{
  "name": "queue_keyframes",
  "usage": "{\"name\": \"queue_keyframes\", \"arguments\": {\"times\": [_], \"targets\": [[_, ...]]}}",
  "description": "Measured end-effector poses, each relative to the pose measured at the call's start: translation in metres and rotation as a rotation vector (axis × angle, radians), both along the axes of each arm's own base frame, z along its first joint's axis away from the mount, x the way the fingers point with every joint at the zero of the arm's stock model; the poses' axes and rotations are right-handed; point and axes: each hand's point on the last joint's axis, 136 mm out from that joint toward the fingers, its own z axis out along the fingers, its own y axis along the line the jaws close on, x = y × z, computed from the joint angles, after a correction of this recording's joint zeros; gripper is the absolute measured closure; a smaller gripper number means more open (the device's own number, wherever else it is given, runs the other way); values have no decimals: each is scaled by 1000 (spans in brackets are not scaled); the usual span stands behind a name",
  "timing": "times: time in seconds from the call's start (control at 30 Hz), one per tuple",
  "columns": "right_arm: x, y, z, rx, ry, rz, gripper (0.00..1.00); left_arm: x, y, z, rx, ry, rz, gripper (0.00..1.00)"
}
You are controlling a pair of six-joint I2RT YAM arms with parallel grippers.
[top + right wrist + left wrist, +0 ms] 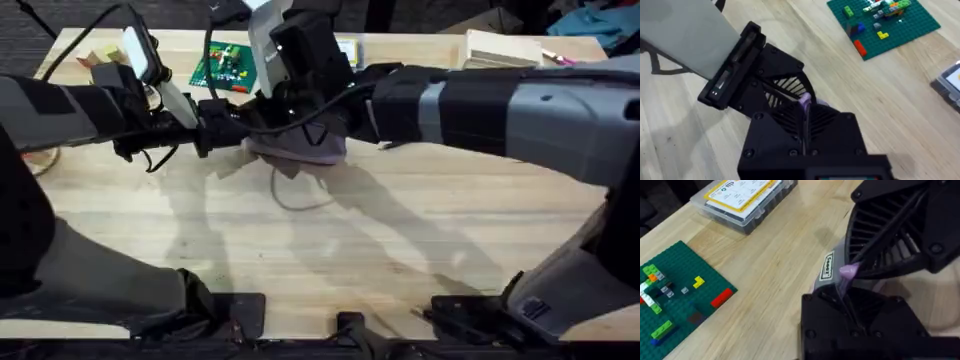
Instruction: Unzip the bag, pick up the pens from the table one at a time and place them inside, then zip the bag closed.
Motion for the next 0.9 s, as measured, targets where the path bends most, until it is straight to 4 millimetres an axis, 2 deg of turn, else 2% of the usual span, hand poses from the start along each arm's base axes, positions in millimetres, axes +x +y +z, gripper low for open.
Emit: {"name": "queue_keyframes", "arguments": {"times": [0.17, 0.2, 0.33, 0.4, 0.43, 0.53, 0.6, 0.9], "targets": [[-1, 0, 0, -4, 4, 1, 969, 0, 0, 0, -1, 1, 0, 958], [-1, 0, 0, -3, 8, 0, 925, 0, 0, 0, -1, 0, 0, 958], [-9, 17, 17, 48, -7, 51, 362, -1, -5, 1, -7, 1, -16, 959], [-8, 16, 24, 45, -28, 42, 81, -2, -4, 2, -13, 0, -14, 958], [-6, 13, 27, 50, -28, 41, 25, -2, -3, 2, -14, 2, -11, 958], [-12, 10, 36, 52, -19, 59, 4, -2, -6, 1, -13, 2, -19, 958], [-20, 2, 52, 51, -13, 74, 5, -2, -6, 2, -13, 2, -19, 958], [-5, -35, 66, 31, 5, 7, 5, -2, -6, 1, -13, 1, -19, 958]]}}
